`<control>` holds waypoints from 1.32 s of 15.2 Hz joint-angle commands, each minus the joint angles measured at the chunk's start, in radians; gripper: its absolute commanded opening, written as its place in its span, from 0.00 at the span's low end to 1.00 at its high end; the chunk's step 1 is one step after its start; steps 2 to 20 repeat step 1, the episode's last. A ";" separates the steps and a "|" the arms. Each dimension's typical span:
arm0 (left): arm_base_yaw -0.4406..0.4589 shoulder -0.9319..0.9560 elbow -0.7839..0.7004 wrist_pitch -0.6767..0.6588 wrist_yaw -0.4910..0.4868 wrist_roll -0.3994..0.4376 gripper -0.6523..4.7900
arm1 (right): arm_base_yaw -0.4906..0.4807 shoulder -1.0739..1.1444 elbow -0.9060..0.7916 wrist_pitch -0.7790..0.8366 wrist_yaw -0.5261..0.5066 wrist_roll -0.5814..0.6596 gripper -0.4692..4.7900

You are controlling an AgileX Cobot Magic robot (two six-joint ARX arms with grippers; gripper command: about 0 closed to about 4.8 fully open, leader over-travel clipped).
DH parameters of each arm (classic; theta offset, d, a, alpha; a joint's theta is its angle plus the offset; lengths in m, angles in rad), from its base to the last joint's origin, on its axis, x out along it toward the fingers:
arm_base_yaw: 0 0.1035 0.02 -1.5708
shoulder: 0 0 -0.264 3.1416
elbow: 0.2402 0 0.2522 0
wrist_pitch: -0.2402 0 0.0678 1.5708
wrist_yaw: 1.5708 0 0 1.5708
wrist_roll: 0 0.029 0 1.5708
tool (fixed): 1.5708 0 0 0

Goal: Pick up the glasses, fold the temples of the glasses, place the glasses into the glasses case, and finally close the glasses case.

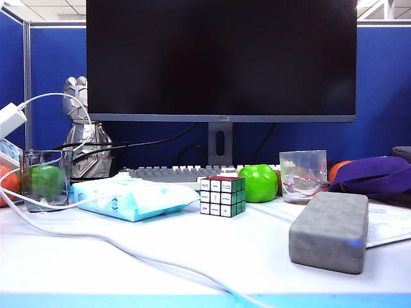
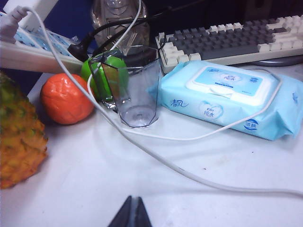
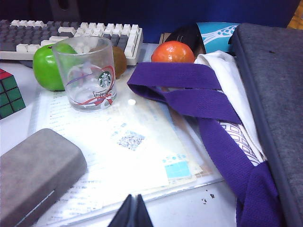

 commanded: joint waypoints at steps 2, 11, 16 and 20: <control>0.001 -0.002 -0.002 -0.017 0.003 -0.002 0.11 | -0.001 -0.002 -0.007 0.002 -0.005 -0.004 0.09; 0.001 -0.002 -0.002 -0.017 0.003 -0.002 0.11 | -0.001 -0.002 -0.007 0.002 -0.005 -0.004 0.09; 0.001 -0.002 -0.002 -0.017 0.003 -0.002 0.11 | -0.001 -0.002 -0.007 0.002 -0.005 -0.004 0.09; 0.001 -0.002 -0.002 -0.017 0.003 -0.002 0.11 | -0.001 -0.002 -0.007 0.002 -0.005 -0.004 0.09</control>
